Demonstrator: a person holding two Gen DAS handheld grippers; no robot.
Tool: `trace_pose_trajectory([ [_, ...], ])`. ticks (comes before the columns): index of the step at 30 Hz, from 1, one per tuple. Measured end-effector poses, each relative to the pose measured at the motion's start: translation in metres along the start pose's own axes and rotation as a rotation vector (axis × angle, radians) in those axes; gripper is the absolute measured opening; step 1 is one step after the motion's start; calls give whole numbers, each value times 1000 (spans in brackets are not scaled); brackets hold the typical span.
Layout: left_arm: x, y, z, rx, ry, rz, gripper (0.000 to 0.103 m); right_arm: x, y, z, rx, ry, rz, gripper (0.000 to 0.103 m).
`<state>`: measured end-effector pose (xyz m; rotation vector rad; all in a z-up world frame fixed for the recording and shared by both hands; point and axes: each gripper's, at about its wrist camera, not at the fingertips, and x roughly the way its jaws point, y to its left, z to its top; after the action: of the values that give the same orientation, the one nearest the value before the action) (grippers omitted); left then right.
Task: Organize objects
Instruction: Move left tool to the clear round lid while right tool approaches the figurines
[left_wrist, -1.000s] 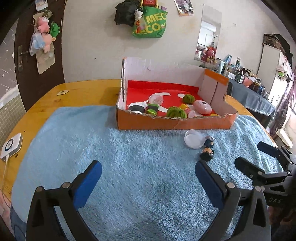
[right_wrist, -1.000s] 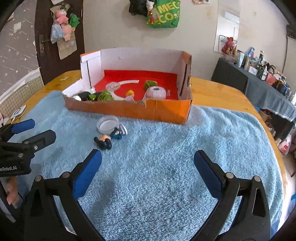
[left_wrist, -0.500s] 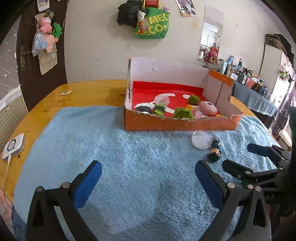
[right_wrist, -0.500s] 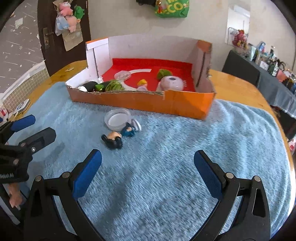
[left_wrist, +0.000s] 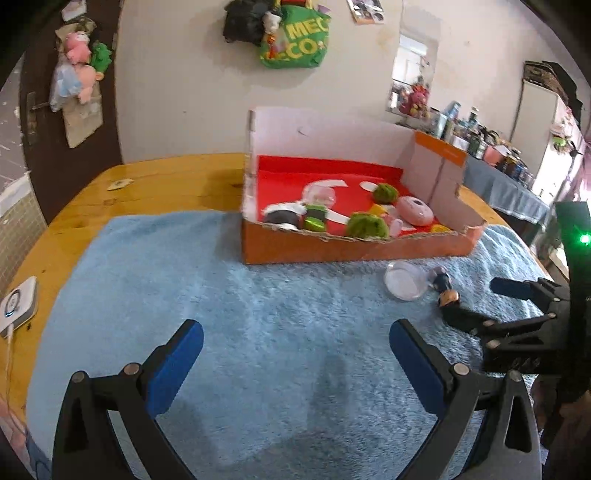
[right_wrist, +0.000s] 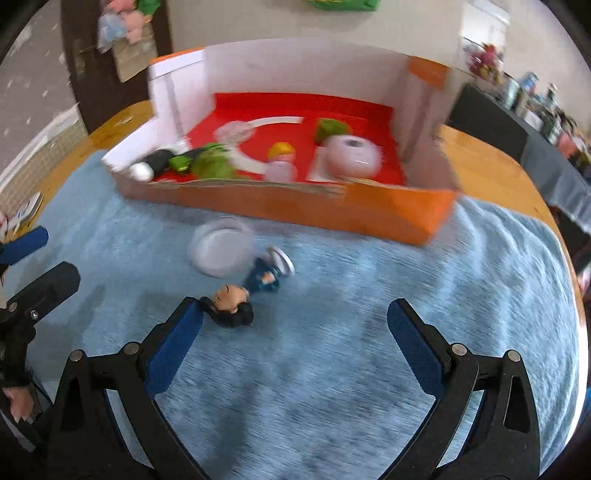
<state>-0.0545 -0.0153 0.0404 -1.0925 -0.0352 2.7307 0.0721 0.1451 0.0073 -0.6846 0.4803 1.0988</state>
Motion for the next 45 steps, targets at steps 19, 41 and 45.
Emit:
trace_pose_trajectory([
  [19,53,-49,28,179,148,-145,102,-2,-7,7,-219,32,188,102],
  [41,80,-75,38,280,201,-243,80,0,-20,9,-223,34,178,102],
  [45,78,-77,38,287,195,-255,65,1,-24,8,-201,36,190,102],
])
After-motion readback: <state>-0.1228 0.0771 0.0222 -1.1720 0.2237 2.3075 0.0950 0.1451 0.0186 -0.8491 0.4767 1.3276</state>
